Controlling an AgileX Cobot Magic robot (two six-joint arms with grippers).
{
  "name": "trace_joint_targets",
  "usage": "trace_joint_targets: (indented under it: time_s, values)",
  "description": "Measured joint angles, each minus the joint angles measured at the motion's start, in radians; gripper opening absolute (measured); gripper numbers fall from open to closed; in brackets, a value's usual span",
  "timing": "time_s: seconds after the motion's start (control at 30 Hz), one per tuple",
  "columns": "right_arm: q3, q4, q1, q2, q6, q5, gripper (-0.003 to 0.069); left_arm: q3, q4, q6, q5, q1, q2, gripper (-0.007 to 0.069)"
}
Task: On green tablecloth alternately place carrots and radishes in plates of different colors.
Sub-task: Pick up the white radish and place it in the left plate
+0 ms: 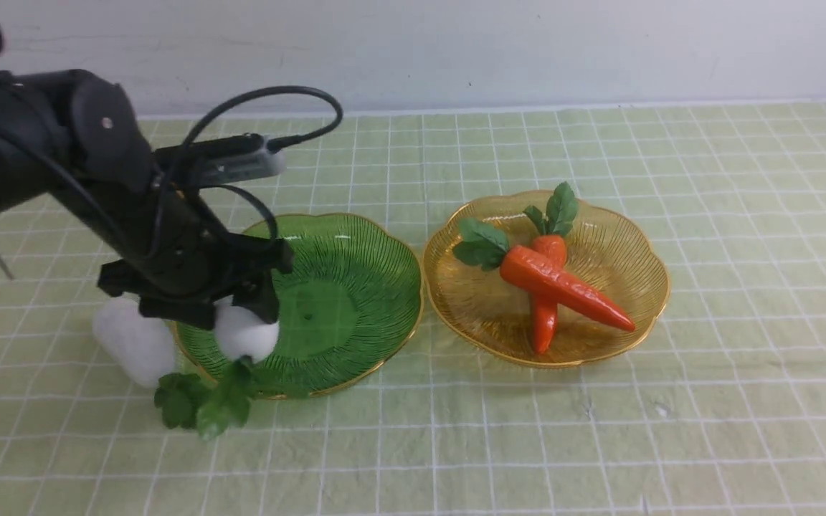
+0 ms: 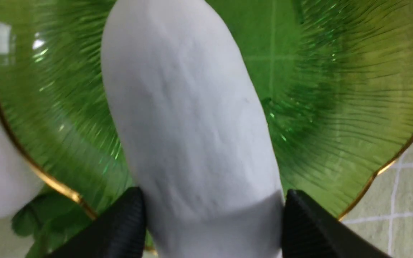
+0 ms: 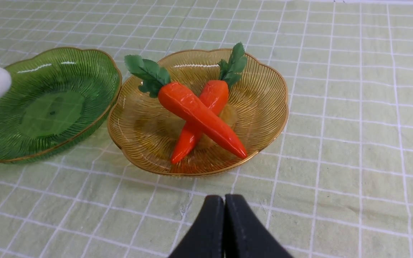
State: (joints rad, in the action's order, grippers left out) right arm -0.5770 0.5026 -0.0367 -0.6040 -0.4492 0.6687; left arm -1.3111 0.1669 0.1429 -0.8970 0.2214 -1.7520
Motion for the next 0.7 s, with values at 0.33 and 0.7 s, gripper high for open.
trace_joint_targets:
  time_s: [0.33,0.7]
  values:
    - [0.000,0.000,0.000,0.000,0.000,0.000,-0.0013,-0.079,-0.009,0.004,0.012,0.019,-0.111,0.0498]
    - [0.000,0.000,0.000,0.000,0.000,0.001,-0.0013,-0.150,-0.242,0.180,-0.043,-0.035,-0.113,0.0584]
